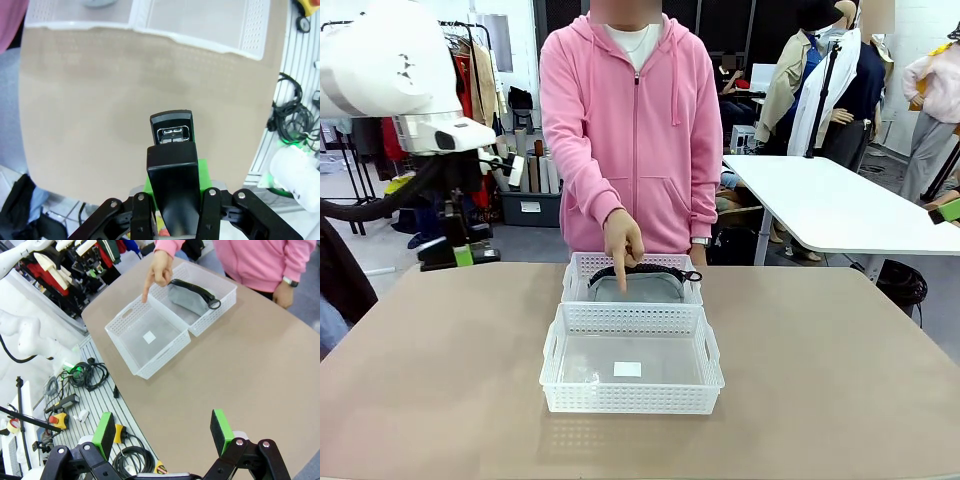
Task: Distribute items into two baskets.
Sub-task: Place the picked Stapler into the Organizing basket as instructed by the person.
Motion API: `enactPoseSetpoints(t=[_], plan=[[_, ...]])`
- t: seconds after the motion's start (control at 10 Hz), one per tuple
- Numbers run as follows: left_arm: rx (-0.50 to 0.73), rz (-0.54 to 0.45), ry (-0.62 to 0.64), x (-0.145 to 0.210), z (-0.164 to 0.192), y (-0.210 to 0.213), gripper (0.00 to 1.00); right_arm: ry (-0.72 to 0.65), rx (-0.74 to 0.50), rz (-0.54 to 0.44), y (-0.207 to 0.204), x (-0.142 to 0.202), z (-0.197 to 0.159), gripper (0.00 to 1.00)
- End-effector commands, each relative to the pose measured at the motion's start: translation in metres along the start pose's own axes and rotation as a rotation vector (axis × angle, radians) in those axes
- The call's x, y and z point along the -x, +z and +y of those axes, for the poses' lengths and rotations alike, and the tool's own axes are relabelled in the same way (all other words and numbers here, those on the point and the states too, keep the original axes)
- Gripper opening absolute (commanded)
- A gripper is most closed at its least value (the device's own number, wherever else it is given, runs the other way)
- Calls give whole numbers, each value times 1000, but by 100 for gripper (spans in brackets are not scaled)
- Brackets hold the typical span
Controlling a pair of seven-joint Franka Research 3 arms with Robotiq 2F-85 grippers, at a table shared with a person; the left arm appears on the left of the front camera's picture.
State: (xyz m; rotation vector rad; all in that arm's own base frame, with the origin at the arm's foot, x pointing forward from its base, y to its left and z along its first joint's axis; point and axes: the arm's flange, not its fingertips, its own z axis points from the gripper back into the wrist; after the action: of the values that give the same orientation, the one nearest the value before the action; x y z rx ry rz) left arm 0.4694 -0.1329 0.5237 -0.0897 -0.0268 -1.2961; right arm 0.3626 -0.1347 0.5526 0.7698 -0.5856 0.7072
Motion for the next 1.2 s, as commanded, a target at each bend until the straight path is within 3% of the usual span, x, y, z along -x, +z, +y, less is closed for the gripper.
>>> enactPoseSetpoints(t=[0.0, 0.6, 1.1], plan=[[-20, -24, -27, -10, -10, -2, 0, 24, -11, -33, -1, -1, 1, 100], [19, -80, -187, -67, -22, -30, 0, 24, -11, -33, -1, -1, 1, 100], [12, -43, -264, -127, -28, -56, 0, 24, -11, -33, -1, -1, 1, 100]])
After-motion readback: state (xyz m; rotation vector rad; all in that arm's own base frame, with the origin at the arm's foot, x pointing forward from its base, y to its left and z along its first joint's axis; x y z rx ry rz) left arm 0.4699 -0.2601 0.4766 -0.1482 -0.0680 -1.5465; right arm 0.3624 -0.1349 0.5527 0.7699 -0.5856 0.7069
